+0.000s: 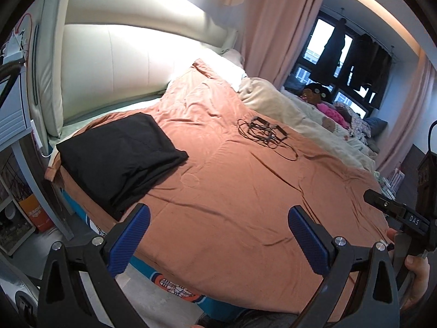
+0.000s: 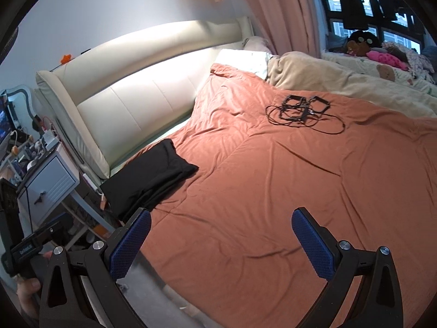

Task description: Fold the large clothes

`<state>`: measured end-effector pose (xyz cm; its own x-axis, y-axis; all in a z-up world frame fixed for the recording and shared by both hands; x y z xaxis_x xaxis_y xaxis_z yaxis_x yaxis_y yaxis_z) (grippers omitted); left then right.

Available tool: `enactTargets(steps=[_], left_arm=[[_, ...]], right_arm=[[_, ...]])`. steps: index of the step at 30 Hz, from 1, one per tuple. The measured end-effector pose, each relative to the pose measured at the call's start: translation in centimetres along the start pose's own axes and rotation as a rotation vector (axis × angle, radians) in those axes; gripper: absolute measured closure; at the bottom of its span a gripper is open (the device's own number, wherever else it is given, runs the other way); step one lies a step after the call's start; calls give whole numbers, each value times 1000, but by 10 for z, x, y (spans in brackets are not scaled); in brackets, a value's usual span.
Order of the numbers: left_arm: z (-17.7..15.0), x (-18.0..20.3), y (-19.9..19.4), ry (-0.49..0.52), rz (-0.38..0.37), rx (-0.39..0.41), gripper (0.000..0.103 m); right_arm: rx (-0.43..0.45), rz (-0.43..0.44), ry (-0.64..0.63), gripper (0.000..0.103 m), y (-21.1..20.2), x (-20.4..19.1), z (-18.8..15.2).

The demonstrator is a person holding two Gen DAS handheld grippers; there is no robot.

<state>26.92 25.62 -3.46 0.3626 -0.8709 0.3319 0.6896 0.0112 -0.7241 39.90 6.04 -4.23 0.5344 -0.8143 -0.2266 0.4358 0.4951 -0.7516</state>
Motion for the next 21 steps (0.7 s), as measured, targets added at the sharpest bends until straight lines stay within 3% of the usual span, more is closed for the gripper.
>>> enactTargets(steps=[10, 21], left_arm=[[-50, 48, -47, 109, -36, 18, 0], [-109, 80, -90, 206, -69, 48, 0]], right_arm=[[58, -64, 45, 0, -79, 25, -70], [105, -168, 34, 0, -139, 40, -143]])
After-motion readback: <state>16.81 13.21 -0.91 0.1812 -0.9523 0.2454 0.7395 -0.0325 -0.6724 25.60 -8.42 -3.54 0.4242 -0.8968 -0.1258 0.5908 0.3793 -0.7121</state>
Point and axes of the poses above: each gripper's, at about its wrist camera, not at the fingertips, and y roughly the way its jaws point, x to its right, z to its top, the point moved 9 cm from there along y, roughly the way its jaws point, and after that the axes turned 14 degrees about -x, right-handed, at the moved point
